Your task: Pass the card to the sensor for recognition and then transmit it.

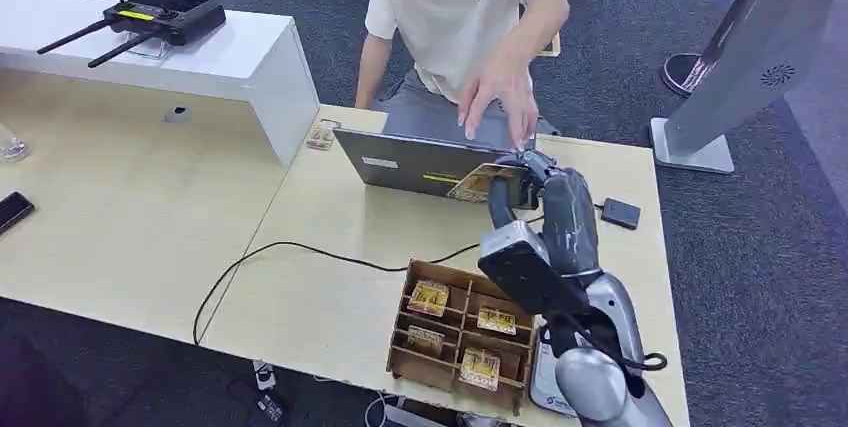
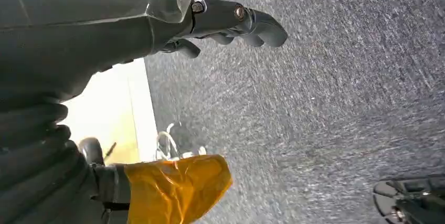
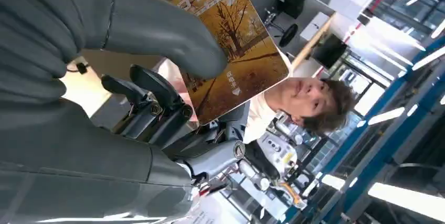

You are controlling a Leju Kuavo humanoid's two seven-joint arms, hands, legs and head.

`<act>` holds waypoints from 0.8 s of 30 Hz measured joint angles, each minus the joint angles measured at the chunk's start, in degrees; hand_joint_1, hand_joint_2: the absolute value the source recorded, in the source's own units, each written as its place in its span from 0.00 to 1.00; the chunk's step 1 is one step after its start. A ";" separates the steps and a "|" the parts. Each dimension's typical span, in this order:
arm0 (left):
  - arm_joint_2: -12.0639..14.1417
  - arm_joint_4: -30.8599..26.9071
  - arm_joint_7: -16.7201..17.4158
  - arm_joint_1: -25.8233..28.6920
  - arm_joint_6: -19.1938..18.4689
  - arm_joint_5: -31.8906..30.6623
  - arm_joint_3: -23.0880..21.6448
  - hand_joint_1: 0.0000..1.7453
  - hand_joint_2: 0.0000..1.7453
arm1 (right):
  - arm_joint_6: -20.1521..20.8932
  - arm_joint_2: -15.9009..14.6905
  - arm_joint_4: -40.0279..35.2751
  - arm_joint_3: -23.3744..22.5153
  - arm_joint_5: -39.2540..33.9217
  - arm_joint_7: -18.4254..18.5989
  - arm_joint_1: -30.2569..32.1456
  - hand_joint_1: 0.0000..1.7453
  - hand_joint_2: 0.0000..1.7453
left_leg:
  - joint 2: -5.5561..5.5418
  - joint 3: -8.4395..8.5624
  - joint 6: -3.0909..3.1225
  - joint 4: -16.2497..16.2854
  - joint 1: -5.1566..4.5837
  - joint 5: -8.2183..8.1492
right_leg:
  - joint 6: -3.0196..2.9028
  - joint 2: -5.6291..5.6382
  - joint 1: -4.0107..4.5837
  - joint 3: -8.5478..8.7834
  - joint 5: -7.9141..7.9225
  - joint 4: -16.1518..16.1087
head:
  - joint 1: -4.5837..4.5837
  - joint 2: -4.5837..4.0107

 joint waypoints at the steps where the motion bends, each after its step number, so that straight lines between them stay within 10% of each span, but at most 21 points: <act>1: 0.00 0.00 0.15 -0.25 -0.26 -0.54 -0.58 0.00 1.00 | -0.02 0.52 1.53 0.26 0.57 0.77 -1.59 1.00 1.00 | -0.03 -0.01 0.01 0.00 0.00 0.02 | 0.00 -0.02 0.00 0.00 0.00 0.00 | 0.04 0.00; 17: -0.24 0.00 2.88 -2.83 -1.77 -1.92 -6.82 0.00 1.00 | -5.26 5.22 24.77 0.72 13.12 6.51 -16.98 1.00 1.00 | -0.07 -0.02 -0.04 0.01 0.00 0.07 | -0.02 -0.04 0.00 0.00 0.04 0.00 | 0.02 0.00; 19: -0.39 -0.02 2.95 -2.89 -1.79 -1.90 -7.32 0.00 1.00 | -5.35 5.27 26.47 0.63 15.06 6.90 -17.43 0.00 1.00 | -0.09 -0.02 -0.04 0.01 0.00 0.07 | -0.02 -0.05 0.00 0.00 0.04 0.00 | 0.04 0.00; 24: -0.46 0.00 3.30 -2.96 -2.03 -1.57 -8.39 0.00 1.00 | -4.96 5.29 31.09 0.63 21.32 8.08 -17.78 0.00 1.00 | -0.08 -0.01 -0.04 0.01 0.00 0.07 | -0.02 -0.03 0.00 0.00 0.04 0.00 | 0.04 0.00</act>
